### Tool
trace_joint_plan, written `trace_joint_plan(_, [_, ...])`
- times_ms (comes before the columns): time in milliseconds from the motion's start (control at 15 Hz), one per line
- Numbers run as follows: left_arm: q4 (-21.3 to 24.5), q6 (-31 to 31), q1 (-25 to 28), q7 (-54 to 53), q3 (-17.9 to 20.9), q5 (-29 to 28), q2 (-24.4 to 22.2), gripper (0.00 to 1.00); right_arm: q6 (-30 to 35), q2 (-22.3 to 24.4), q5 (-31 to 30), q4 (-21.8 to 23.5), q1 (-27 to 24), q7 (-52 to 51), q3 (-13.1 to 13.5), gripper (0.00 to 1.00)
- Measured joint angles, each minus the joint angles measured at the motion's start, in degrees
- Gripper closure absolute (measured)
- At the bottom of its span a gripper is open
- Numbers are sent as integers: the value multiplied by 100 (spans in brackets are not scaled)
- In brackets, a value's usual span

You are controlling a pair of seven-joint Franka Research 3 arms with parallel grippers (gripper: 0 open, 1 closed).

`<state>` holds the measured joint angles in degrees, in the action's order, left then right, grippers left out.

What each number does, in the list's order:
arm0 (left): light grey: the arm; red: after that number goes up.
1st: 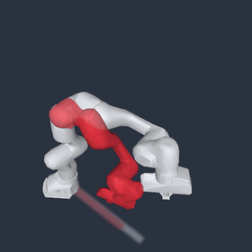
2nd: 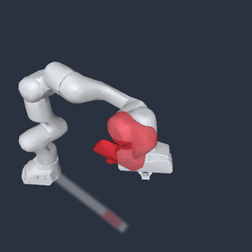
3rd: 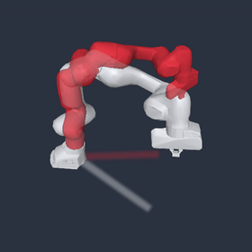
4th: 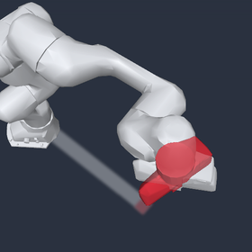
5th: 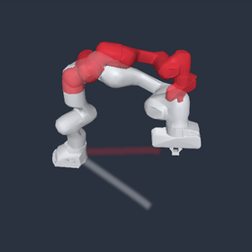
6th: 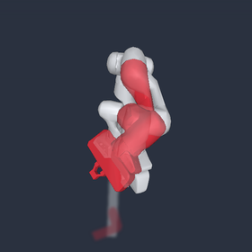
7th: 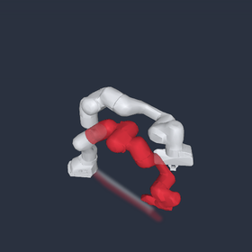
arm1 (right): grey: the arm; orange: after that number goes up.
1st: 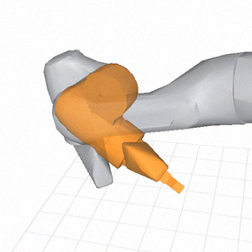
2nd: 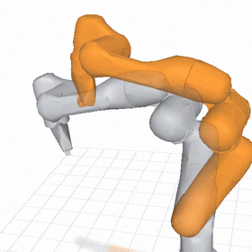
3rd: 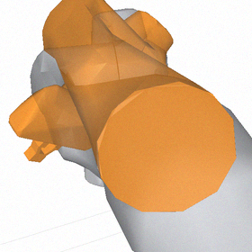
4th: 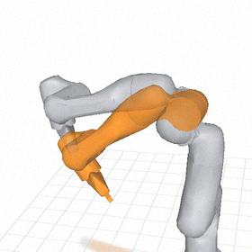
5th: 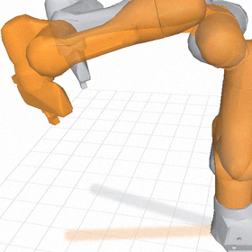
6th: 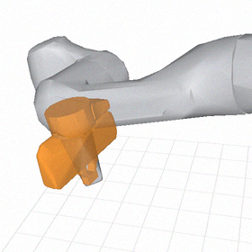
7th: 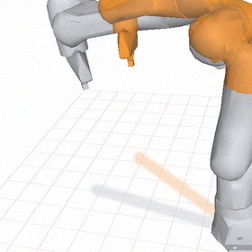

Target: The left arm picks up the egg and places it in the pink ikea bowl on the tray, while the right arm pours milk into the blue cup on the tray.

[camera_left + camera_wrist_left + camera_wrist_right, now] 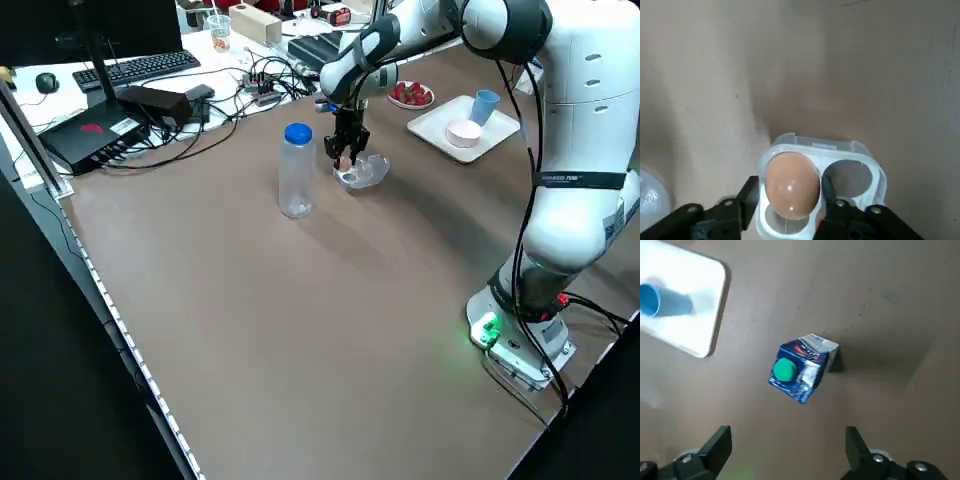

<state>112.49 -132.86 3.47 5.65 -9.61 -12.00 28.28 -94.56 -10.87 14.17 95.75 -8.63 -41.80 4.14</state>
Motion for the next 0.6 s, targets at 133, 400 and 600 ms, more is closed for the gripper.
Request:
trace_joint_plan(133, [-8,-2,-2,41,-2,0,0,49,-1,-162,349,0,-244,-932,4,0])
trace_joint_plan(400, [-20,-3,-17,101,-3,-1,0,52,-2,-551,1045,-8,-694,-2735,7,0])
trace_joint_plan(600, [-37,-4,-27,103,-3,-1,0,52,-2,-880,1449,-58,-971,-4155,8,0])
